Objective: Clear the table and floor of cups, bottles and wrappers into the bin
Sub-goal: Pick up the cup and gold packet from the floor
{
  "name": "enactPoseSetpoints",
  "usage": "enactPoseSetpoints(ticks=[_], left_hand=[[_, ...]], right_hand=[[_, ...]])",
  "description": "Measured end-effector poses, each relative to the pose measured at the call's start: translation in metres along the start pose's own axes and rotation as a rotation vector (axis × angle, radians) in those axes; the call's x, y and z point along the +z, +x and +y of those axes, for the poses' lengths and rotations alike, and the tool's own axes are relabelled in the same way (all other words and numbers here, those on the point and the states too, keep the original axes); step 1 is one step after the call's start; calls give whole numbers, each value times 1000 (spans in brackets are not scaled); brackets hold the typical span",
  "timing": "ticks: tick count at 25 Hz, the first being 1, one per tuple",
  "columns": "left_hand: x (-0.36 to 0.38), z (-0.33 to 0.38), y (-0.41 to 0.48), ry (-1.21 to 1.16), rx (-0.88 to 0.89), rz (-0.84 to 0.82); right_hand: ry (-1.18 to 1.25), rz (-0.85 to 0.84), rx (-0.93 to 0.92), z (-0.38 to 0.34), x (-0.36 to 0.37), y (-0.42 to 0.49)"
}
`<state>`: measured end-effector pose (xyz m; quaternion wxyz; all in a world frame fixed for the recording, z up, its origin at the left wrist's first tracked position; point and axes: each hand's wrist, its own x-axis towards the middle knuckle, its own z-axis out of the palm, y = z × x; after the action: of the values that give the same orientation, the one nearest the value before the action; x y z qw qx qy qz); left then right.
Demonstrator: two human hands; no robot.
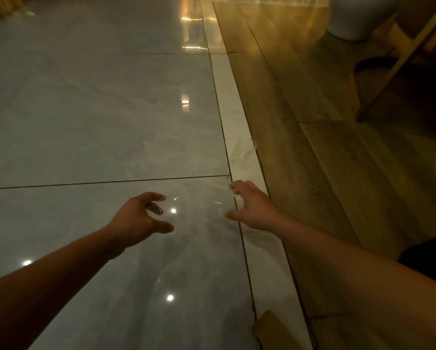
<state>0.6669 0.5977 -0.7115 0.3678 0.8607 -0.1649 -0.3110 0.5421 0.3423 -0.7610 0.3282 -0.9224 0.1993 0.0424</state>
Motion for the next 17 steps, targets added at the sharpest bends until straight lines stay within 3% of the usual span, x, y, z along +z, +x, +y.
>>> enactPoseSetpoints(ticks=[5,8,10,13,15,17], left_hand=[[16,24,0,61,116,-81],[20,35,0,130,195,-80],[24,38,-2,202,238,-61],[26,34,-1,272,264,-37],[27,31,2,277,266,-42],[26,29,7,240,240,-41]], right_hand=[[-312,-1,-193,-25,-27,-24],[-325,-49,-266,-45,-29,-31],[-75,-145,-223,-59,-32,-30],[586,-353,-46,-83,-27,-25],[779,-377,-6,-88,-15,-18],[827,-266,65,-81,-9,-3]])
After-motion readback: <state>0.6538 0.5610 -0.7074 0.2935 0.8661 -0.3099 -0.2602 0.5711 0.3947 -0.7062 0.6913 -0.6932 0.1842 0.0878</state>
